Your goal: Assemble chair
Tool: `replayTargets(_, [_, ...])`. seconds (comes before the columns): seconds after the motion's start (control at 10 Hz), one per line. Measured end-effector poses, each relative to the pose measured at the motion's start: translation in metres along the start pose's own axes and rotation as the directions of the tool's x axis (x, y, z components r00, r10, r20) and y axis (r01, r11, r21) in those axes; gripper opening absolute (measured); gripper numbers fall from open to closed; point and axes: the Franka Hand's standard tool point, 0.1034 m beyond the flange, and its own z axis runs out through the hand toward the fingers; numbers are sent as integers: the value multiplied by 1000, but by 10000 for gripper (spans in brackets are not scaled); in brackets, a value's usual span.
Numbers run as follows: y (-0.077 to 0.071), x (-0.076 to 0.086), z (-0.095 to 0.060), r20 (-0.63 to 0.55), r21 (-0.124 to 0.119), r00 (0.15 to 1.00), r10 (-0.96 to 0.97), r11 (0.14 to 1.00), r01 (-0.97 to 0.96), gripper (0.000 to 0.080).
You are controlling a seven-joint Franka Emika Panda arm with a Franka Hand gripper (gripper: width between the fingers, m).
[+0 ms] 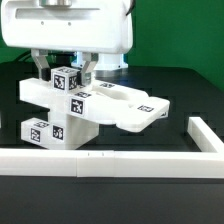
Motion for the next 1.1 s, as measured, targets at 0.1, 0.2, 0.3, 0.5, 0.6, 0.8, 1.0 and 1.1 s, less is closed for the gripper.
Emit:
replayTargets(0.1, [0,-2,-7,-3,9,1000,-27,1000,27,603])
replayTargets(0.2, [-1,-6,-17,-7,23,999,-33,999,34,642])
replayTargets(0.3, [-5,-14,-27,-7,38,1000,-26,999,26,642])
replayTargets(0.5, [-22,-20,-39,-11,56,1000,21,998,-21,648])
replayTargets(0.6, [-19,-20,-37,-10,53,1000,6,999,-5,649])
replayTargets(0.8, [-19,-20,-36,-8,52,1000,6,999,-5,649])
replayTargets(1.0, [-21,-21,-36,-7,54,1000,7,999,-7,649])
replayTargets(1.1, [-30,-28,-41,-5,62,1000,14,998,-14,649])
